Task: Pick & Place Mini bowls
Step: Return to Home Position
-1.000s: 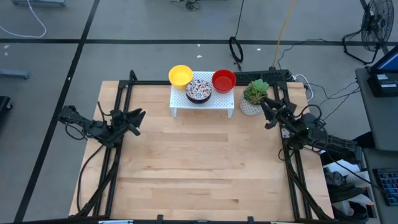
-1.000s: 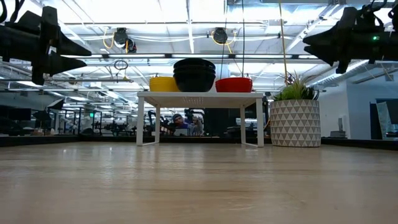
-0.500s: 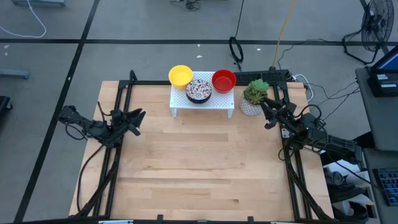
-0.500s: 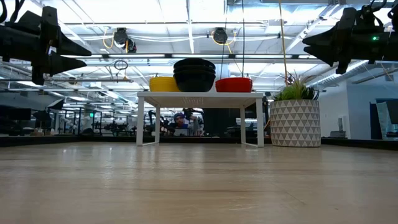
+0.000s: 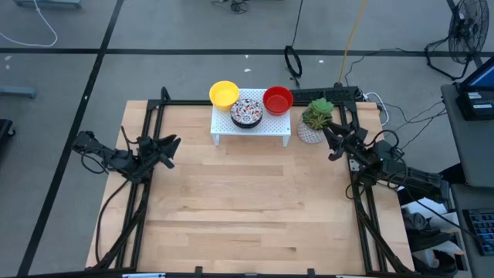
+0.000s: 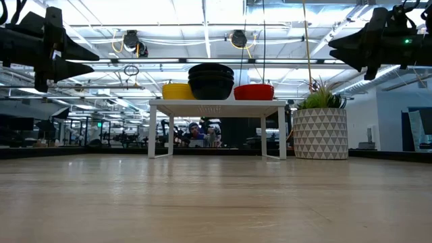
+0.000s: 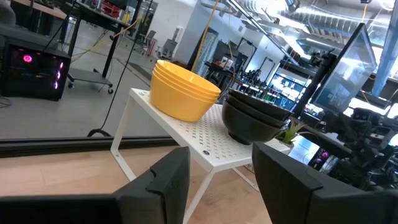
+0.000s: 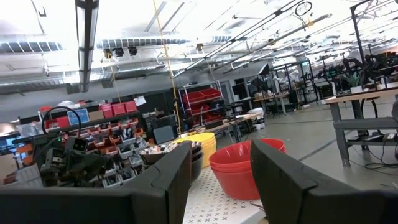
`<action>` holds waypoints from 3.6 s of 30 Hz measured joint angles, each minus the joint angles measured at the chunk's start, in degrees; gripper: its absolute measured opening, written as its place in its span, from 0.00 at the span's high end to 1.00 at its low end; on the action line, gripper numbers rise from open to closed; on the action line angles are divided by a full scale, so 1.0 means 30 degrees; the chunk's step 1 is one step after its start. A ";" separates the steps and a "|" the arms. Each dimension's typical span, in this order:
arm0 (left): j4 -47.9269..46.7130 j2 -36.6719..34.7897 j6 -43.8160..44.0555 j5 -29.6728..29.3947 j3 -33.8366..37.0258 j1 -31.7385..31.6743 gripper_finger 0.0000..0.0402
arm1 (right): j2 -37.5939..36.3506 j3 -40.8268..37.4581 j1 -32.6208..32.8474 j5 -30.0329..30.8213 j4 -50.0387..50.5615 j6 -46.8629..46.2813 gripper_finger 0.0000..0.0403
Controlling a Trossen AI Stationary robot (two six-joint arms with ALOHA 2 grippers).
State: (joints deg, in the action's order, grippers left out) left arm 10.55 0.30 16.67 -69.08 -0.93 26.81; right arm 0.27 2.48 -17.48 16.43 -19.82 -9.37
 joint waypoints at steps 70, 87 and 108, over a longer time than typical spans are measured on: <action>-0.0007 0.0000 0.0000 0.0000 0.0007 0.0003 0.56 | 0.0685 0.0007 -0.1965 -0.0007 0.0004 -0.0002 0.61; -0.0007 0.0004 0.0000 0.0000 0.0007 0.0004 0.56 | 0.0685 0.0007 -0.1965 -0.0007 0.0003 -0.0003 0.61; 0.0000 0.0000 0.0000 0.0000 0.0007 0.0000 0.56 | 0.0684 0.0007 -0.1965 -0.0007 0.0003 0.0002 0.61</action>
State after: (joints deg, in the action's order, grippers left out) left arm 10.55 0.30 16.67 -69.08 -0.91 26.81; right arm 2.33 2.50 -23.38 16.40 -19.81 -9.37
